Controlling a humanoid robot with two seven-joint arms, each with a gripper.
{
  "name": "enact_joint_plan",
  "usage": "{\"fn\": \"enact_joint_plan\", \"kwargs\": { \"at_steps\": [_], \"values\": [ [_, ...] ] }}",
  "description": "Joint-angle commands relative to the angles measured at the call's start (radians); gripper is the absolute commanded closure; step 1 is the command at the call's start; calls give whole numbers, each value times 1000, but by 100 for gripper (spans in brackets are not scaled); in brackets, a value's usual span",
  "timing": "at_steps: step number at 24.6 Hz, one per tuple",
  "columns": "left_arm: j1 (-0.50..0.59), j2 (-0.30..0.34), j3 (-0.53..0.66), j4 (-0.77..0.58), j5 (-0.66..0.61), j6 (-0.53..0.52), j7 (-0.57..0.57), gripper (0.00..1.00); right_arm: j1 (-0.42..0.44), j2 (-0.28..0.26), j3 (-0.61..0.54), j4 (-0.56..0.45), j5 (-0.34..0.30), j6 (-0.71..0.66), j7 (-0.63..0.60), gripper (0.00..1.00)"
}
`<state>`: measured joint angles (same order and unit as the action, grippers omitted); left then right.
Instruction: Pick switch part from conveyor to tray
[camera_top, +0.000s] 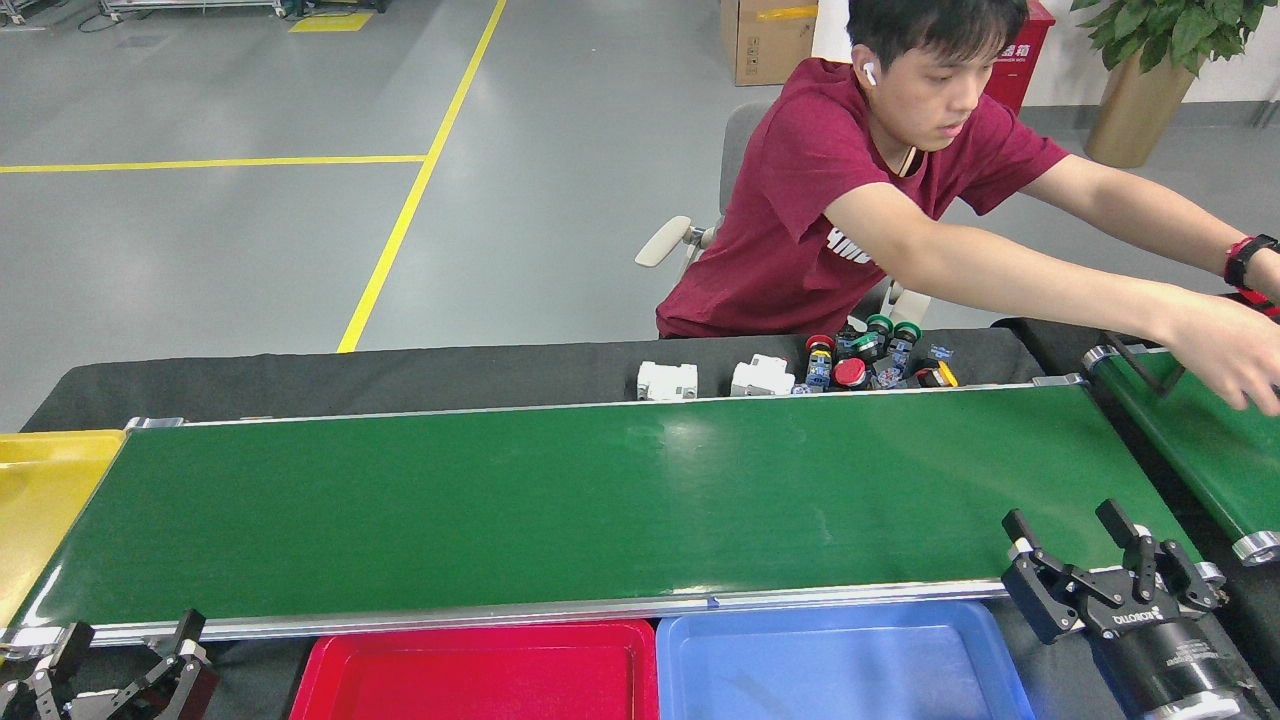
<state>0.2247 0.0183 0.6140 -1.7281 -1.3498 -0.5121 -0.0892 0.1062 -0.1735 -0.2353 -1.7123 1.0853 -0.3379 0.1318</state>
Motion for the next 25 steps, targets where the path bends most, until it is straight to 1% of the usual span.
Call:
{"fn": "enact_joint_plan", "kwargs": {
  "at_steps": [1,3,4,6,7,9,10,12,16,19,25],
  "values": [
    [-1,14,-5,-13,5,-3,6,0,-3,-9,5,-15,-4,40,-14,1],
    [-2,14,-10,-18,5,-3,6,0,4,-21,28,-17,-4,112,-49,1],
    [-4,14,-11,-21,5,-3,6,0,12,-37,53,-18,-4,151,-80,1],
    [-4,14,-10,-19,5,-3,6,0,33,-87,108,-41,-16,235,-155,1],
    [-4,12,-10,-19,5,-3,6,0,59,-130,145,-53,-50,272,-195,1],
    [-8,12,-8,-19,5,-3,6,0,98,-190,211,-55,-102,310,-216,1],
    [-10,11,-8,-19,5,-3,6,0,98,-198,231,-56,-114,335,-216,1],
    [-11,11,-5,-19,5,-3,6,0,96,-196,232,-56,-116,372,-216,1],
    [-13,14,3,-13,5,-3,6,0,69,-193,232,-56,-117,379,-213,1],
    [-13,31,7,-14,5,-3,6,0,69,-190,232,-56,-116,384,-213,1],
    [-11,28,12,-13,6,-2,6,0,76,-193,240,-53,-116,385,-210,1]
  ]
}}
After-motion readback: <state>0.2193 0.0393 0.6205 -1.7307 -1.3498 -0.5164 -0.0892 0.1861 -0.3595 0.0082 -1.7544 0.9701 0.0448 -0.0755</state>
